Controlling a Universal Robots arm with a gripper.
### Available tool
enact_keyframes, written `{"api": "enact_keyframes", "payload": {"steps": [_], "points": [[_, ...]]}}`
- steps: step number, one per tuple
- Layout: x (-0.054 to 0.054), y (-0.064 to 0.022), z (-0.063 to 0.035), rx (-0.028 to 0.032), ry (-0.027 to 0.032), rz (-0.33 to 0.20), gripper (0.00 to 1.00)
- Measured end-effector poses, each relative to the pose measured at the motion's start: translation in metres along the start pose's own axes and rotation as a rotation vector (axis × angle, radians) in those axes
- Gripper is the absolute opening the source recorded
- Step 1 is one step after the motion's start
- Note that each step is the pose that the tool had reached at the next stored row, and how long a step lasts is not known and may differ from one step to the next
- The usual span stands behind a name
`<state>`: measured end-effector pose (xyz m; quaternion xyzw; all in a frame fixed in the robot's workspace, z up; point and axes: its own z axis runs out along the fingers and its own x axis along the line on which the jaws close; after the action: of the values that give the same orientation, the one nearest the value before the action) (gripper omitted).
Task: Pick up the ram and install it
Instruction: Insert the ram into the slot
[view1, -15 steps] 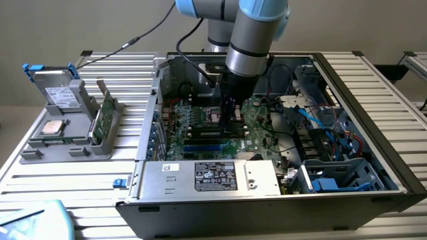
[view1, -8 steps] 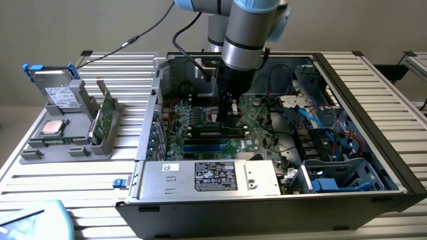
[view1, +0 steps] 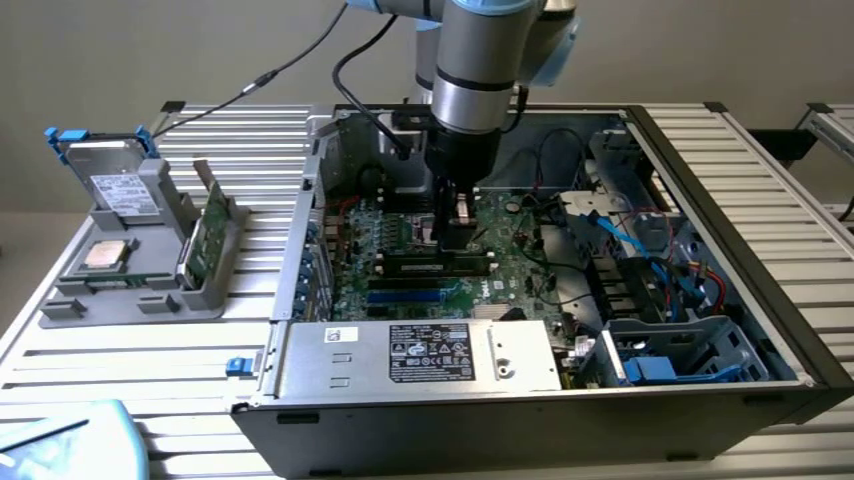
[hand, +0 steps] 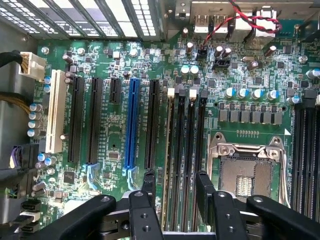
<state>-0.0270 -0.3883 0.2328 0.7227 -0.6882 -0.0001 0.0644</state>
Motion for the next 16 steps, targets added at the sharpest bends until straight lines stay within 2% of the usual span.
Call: {"api": "enact_keyframes", "payload": {"steps": [3, 5, 7, 13, 16], "points": [[0.000, 0.0060, -0.0020, 0.0161, 0.0021, 0.002, 0.46], [0.000, 0.0099, -0.0037, 0.0225, 0.0033, 0.002, 0.46], [0.000, 0.0125, -0.0037, 0.0263, 0.0048, 0.003, 0.46], [0.000, 0.0127, -0.0038, 0.0264, 0.0050, 0.003, 0.44], [0.000, 0.0127, -0.0038, 0.0264, 0.0051, 0.003, 0.25]]}}
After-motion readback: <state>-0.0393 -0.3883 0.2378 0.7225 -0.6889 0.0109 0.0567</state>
